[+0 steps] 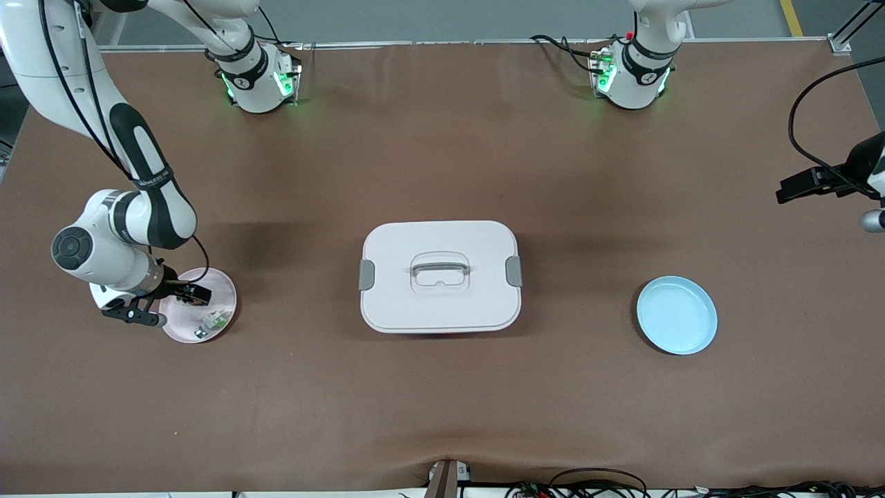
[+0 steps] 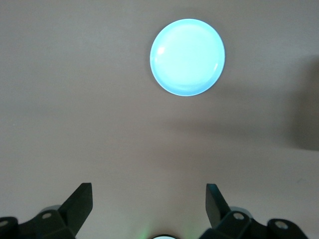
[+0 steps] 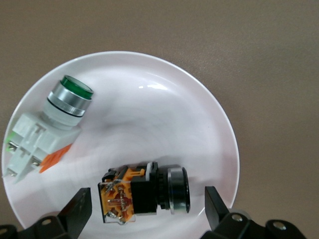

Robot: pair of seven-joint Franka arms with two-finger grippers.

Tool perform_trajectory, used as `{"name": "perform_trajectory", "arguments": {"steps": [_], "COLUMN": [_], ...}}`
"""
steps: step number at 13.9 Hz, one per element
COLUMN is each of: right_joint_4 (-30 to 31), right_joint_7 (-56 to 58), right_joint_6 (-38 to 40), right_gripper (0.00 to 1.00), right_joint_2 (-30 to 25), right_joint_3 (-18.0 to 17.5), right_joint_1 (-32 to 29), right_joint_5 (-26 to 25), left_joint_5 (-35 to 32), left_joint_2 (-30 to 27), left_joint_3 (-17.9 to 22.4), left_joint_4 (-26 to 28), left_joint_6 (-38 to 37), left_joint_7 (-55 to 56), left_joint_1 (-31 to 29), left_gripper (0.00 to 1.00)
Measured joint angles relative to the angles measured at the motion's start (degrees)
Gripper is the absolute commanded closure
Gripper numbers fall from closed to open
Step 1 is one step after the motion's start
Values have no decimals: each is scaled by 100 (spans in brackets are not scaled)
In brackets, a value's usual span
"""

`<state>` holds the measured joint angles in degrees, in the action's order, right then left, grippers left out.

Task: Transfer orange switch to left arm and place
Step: 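Lower the right gripper and close it on the black-orange switch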

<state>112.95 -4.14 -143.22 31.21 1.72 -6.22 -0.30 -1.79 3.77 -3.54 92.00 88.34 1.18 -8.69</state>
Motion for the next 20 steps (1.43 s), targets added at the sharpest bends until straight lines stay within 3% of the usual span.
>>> {"name": "perform_trajectory", "arguments": {"steps": [12, 13, 14, 15, 17, 18, 20], "right_joint_4": [-57, -58, -58, -57, -58, -58, -65], "right_joint_7": [2, 2, 2, 2, 2, -3, -105], "right_joint_6": [3, 8, 13, 19, 38, 53, 64], "right_gripper": [0, 5, 16, 35, 90, 100, 100], "right_joint_2": [101, 101, 102, 103, 103, 103, 103], "right_joint_3": [-2, -2, -2, -2, -3, -4, -4], "right_joint_1": [4, 4, 4, 4, 4, 4, 3], "right_joint_5": [-186, -195, -198, -199, -200, -199, -185], "left_joint_5": [0, 0, 0, 0, 0, 0, 0], "left_joint_2": [12, 12, 12, 12, 12, 12, 12], "left_joint_3": [-60, -60, -60, -61, -61, -61, -62], "left_joint_4": [-184, -184, -185, -185, -185, -185, -185], "left_joint_6": [11, 11, 11, 11, 11, 11, 11], "left_joint_7": [-7, -7, -7, -7, -7, -7, -7], "left_joint_1": [-14, -14, -14, -14, -14, -14, -14], "left_gripper": [0, 0, 0, 0, 0, 0, 0]}}
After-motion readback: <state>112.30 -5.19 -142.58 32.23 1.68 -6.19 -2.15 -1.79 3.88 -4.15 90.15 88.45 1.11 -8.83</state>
